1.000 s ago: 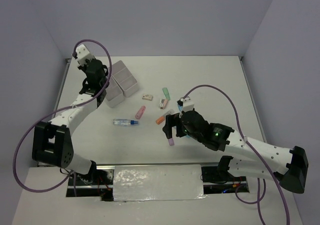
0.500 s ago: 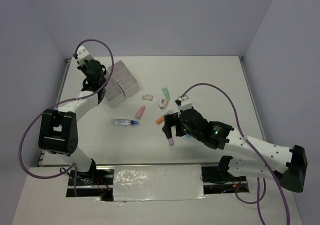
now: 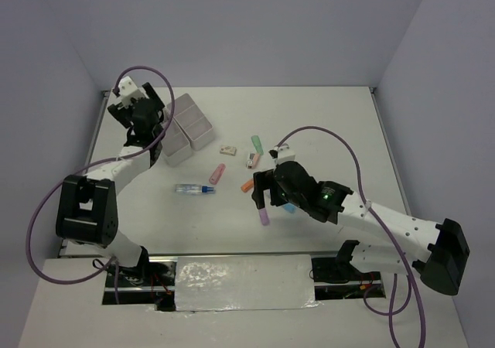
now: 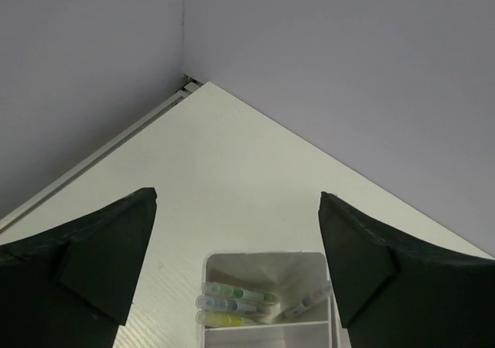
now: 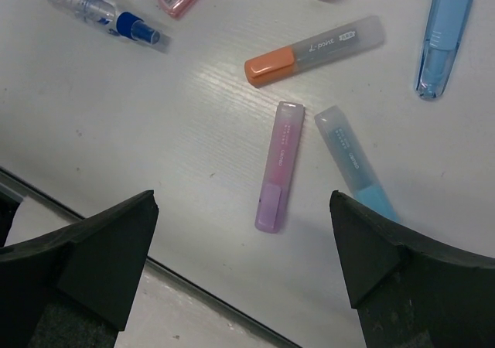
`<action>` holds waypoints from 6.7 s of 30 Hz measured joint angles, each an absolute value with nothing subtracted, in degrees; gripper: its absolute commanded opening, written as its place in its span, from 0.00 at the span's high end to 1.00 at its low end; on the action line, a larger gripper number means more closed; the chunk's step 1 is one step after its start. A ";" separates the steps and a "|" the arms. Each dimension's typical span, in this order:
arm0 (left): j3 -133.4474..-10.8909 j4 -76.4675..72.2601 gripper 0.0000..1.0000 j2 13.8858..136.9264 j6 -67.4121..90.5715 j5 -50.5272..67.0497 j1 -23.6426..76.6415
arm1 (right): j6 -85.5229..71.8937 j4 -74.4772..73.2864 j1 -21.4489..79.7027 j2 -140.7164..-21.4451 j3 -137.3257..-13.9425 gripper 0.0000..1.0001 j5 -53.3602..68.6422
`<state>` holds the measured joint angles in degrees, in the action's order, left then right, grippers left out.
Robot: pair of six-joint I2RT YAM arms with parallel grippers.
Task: Sort the stationery into containers
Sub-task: Place the pen in the storage box, then pick up the stationery from the center of the board, then place the stationery in the storage box.
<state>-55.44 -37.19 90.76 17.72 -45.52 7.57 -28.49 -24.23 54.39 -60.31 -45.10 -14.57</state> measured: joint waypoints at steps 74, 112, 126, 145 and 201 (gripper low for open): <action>-60.31 50.37 0.90 98.67 100.79 -21.78 25.82 | -33.30 -20.82 52.97 -52.66 -38.83 0.01 -4.75; -46.44 42.35 1.00 50.63 98.59 -28.34 45.47 | -28.23 7.44 64.47 -69.41 -41.80 0.21 0.23; -45.43 36.91 1.00 49.82 95.88 -24.51 45.52 | -23.99 15.97 64.47 -76.64 -44.47 0.49 3.81; -42.92 33.19 0.05 46.87 86.15 -24.56 45.54 | -18.90 8.36 61.87 -80.18 -48.99 1.00 6.63; -44.51 0.23 1.00 57.32 21.37 37.76 54.76 | 4.80 -42.63 59.20 -51.51 -62.17 0.00 23.79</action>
